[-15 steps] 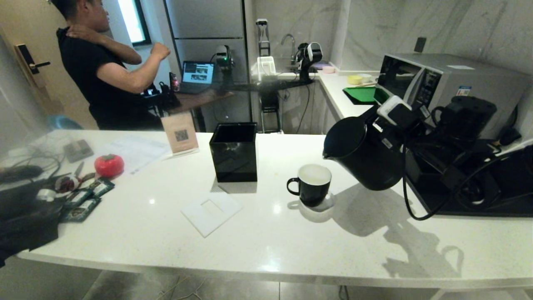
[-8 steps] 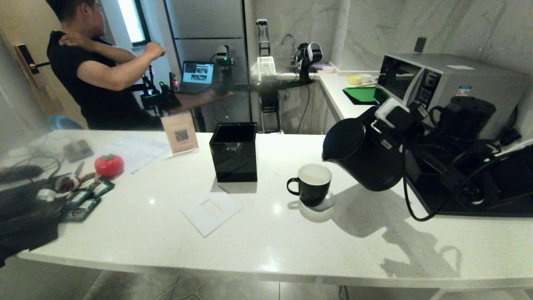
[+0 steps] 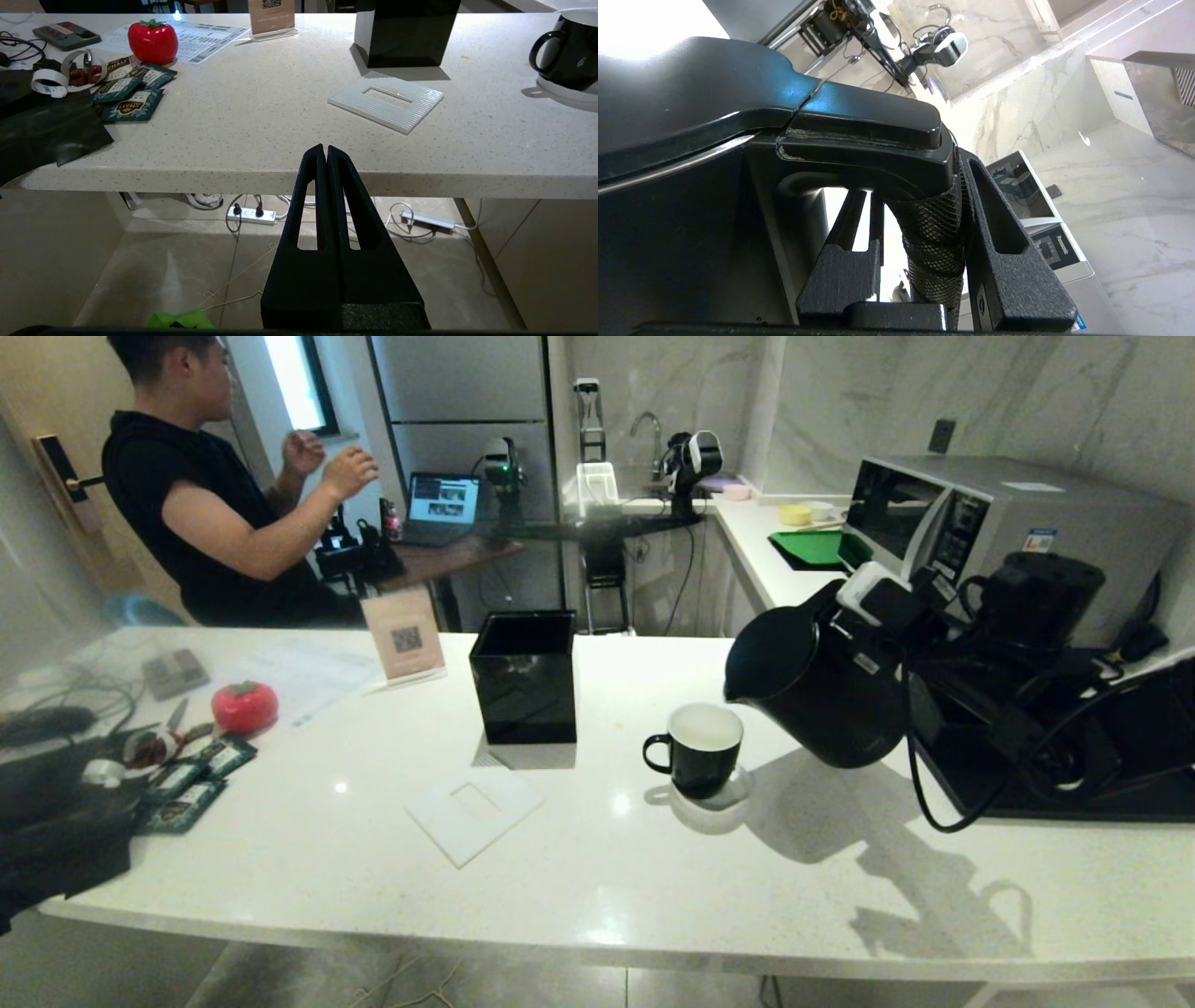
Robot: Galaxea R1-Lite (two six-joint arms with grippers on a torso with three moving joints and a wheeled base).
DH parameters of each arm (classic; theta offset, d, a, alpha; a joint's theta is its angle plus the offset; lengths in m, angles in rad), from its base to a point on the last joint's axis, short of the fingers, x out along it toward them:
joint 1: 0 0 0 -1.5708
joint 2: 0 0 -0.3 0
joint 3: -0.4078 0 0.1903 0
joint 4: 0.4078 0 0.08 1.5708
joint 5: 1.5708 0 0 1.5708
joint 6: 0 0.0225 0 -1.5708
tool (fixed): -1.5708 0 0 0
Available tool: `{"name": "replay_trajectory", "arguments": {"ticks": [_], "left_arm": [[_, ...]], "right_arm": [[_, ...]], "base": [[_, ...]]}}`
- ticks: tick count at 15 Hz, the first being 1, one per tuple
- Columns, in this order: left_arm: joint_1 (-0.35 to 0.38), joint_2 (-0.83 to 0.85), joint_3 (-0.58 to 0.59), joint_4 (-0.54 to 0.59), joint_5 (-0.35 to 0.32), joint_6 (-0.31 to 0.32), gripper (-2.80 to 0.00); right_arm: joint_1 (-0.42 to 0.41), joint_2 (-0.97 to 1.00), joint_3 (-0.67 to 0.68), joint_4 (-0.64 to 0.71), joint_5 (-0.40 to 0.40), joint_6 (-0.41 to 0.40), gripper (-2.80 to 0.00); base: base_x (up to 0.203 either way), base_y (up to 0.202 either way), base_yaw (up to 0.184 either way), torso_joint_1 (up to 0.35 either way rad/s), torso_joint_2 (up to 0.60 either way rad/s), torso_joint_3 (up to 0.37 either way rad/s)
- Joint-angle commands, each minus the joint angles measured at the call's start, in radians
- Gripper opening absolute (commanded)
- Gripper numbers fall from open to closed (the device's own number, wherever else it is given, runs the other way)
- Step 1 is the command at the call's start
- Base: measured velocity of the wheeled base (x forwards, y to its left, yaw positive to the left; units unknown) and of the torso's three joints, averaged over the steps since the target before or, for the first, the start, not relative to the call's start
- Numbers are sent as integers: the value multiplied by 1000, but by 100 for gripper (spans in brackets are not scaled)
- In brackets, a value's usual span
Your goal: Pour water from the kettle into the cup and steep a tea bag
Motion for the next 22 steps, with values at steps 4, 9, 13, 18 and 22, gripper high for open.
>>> {"name": "replay_trajectory", "arguments": {"ticks": [4,9,13,18,22], "left_arm": [[0,0,0,0,0,-1,-280],[0,0,0,0,0,1,-280],[0,0,0,0,0,-1,-280],[0,0,0,0,0,1,-280],[0,0,0,0,0,0,-280]], "right_arm": [[-3,4,-30,32,1,-21,-280],[-4,6,-36,39,1,-60,-280],[-3,14,-60,68,1,-82,-280],[-3,14,-73,103,9,-125,-280],[-3,14,-79,108,22,-135,-280]], "base": [[0,0,0,0,0,0],[0,0,0,0,0,0],[0,0,0,0,0,0],[0,0,0,0,0,0],[0,0,0,0,0,0]]}}
